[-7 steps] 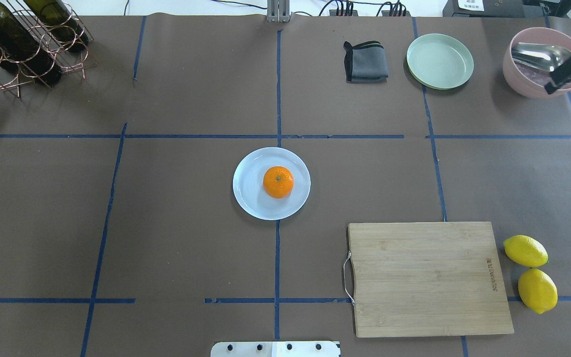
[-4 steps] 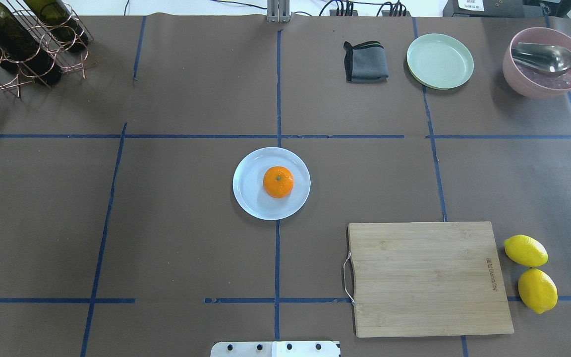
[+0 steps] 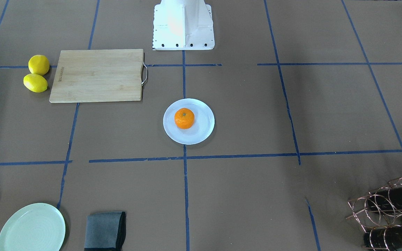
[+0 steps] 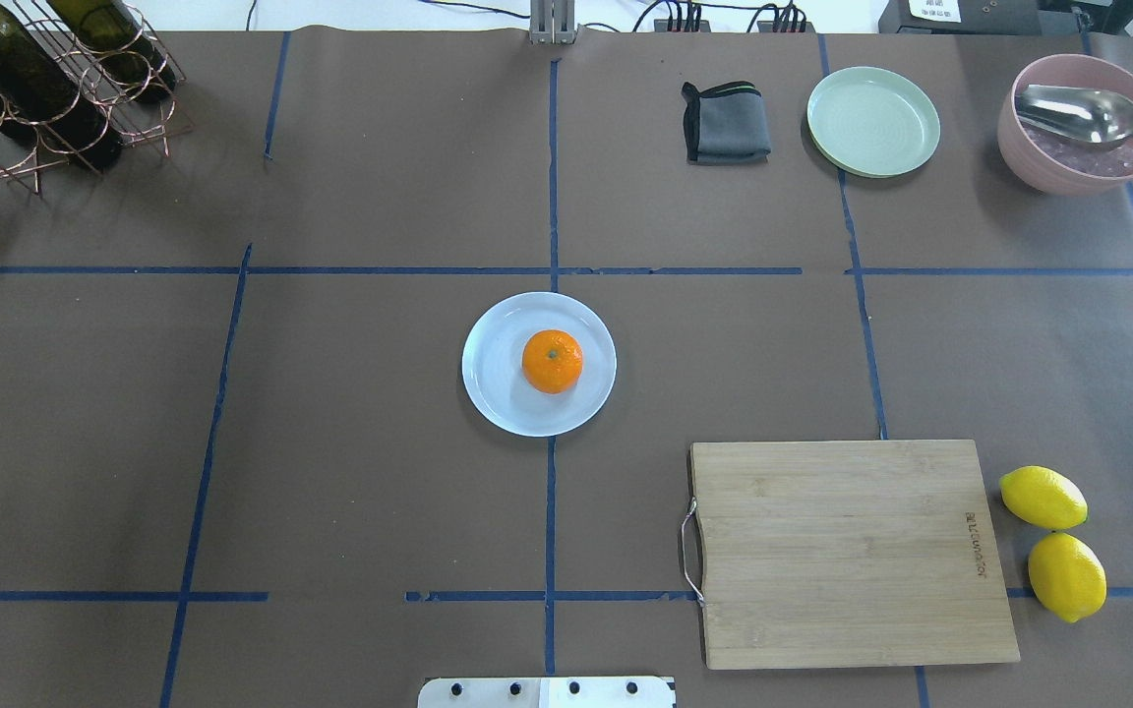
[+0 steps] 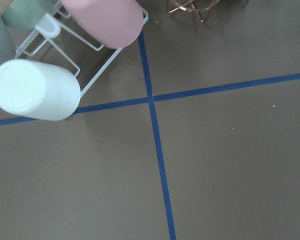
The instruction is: Pick orange to plate
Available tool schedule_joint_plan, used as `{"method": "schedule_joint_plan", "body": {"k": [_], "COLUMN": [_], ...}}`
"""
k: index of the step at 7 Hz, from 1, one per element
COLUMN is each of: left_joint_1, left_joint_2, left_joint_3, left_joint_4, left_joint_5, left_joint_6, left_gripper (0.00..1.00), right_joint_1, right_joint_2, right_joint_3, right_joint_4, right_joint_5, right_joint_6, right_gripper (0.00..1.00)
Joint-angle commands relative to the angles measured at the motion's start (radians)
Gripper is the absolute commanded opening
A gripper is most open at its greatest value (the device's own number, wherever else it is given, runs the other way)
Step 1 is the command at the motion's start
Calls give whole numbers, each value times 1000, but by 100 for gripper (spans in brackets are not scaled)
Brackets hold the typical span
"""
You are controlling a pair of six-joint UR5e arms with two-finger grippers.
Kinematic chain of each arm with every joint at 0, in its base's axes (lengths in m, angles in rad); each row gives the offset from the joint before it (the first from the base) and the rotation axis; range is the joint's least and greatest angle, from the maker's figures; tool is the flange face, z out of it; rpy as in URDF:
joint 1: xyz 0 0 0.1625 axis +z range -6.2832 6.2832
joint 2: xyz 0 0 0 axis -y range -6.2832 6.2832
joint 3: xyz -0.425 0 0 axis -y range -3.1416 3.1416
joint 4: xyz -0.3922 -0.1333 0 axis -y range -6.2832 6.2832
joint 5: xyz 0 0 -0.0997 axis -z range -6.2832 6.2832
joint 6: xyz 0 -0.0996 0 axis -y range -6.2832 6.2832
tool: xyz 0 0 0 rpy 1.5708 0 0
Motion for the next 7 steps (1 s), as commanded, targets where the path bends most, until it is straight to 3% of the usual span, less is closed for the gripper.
{"method": "schedule_joint_plan", "body": {"k": [1,7], "left_joint_1": [-1,-4], "left_joint_2": [23,22], "left_joint_3": [2,0], "left_joint_4": [-7,-7], "left_joint_5": [-7,-7], "left_joint_6": [18,16], "left_gripper": [100,100], "right_joint_1": [39,70], "right_joint_2": [-1,-30], "right_joint_3": [-42,-50], "right_joint_4": [0,5], "right_joint_5": [9,0], "right_joint_6": [-75,-62], "right_gripper": [100,100]}}
